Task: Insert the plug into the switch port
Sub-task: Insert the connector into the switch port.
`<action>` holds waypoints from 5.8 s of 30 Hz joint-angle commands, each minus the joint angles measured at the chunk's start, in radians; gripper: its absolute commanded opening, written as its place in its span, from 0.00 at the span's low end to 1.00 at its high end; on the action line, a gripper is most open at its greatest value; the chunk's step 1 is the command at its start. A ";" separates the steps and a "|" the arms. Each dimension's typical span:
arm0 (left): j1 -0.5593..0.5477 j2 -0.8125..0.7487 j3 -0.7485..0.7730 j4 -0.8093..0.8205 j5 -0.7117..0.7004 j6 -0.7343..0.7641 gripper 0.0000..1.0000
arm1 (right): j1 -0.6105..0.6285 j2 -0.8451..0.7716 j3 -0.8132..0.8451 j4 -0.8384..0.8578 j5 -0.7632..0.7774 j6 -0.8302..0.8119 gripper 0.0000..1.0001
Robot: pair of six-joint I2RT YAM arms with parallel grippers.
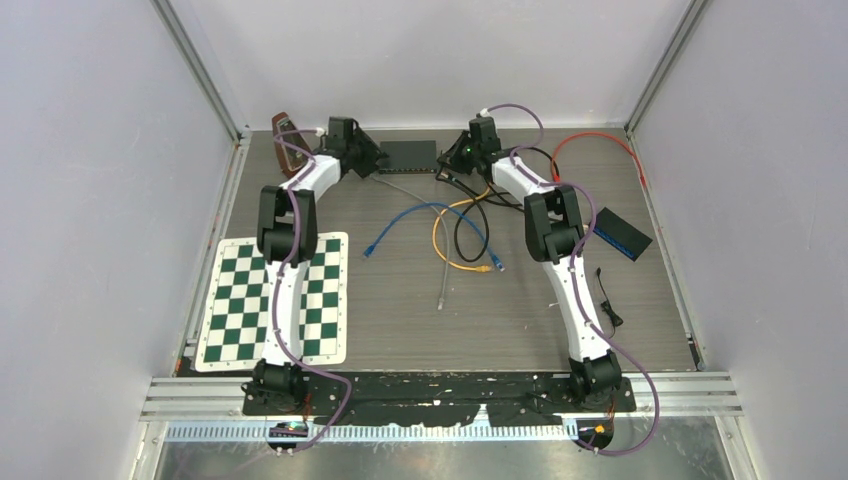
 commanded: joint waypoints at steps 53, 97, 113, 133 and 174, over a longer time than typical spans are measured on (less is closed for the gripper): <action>-0.004 -0.573 -0.565 -0.183 0.085 0.314 0.46 | 0.219 -0.671 -0.756 -0.113 0.165 -0.984 0.05; -0.032 -0.201 -0.253 -0.321 0.517 0.418 0.45 | 0.290 -0.619 -0.845 0.136 0.107 -0.965 0.05; -0.029 -0.148 -0.107 -0.487 0.450 0.551 0.51 | 0.386 -0.691 -0.961 0.228 0.094 -0.964 0.05; -0.015 -0.147 -0.107 -0.558 0.449 0.581 0.51 | 0.472 -0.735 -1.050 0.270 0.520 -0.886 0.05; -0.057 -0.079 -0.062 -0.376 0.550 0.421 0.54 | 0.287 -0.824 -1.087 0.089 0.326 -0.971 0.05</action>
